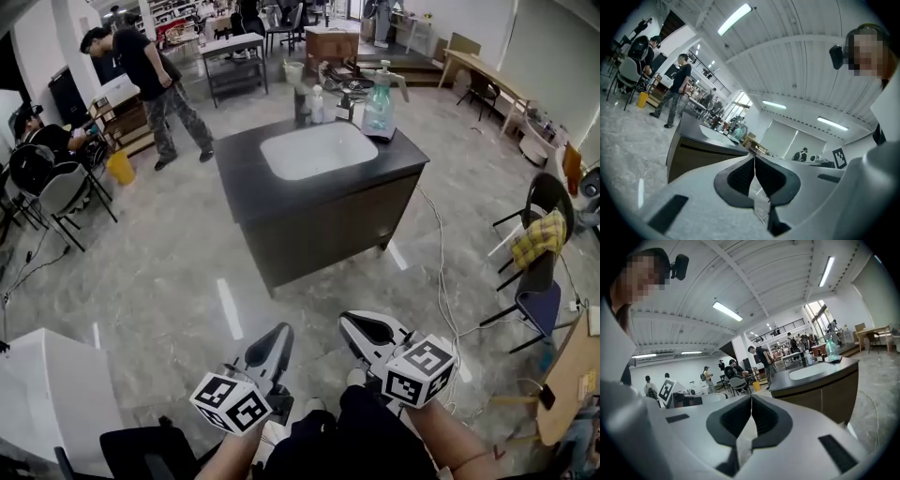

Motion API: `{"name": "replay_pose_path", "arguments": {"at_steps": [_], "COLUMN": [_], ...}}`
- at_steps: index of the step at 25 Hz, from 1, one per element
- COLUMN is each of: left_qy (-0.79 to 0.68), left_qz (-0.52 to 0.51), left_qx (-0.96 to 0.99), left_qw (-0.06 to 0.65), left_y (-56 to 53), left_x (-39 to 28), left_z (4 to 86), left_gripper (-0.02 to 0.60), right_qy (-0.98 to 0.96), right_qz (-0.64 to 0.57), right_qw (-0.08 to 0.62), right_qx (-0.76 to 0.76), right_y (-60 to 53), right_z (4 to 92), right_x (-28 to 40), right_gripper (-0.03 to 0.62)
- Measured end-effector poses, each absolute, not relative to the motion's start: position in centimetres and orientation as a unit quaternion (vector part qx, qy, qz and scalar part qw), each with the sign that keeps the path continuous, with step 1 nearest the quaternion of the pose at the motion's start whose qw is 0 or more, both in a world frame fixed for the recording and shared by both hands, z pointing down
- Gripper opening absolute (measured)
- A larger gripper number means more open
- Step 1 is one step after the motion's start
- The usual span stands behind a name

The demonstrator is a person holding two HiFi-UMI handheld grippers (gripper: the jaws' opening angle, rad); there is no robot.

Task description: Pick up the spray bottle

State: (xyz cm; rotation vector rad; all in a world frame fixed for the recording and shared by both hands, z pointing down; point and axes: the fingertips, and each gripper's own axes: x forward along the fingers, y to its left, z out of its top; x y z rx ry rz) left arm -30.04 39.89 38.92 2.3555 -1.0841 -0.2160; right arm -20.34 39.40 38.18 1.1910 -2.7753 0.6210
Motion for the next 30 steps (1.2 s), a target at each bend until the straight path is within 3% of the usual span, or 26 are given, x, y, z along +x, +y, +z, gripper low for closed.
{"name": "replay_pose_path", "arguments": {"at_steps": [30], "left_qy": [-0.425], "left_qz": [-0.076], "left_qx": [0.865], "left_qw": [0.254], "left_y": [23.0], "left_x": [-12.4], "left_z": [40.0], "left_gripper": [0.006], "right_qy": [-0.907], "right_qz": [0.202], "right_qw": [0.027], "right_qx": [0.369], "right_y": [22.6], "right_z": [40.9], "right_x": [-3.0], "right_gripper": [0.006]}}
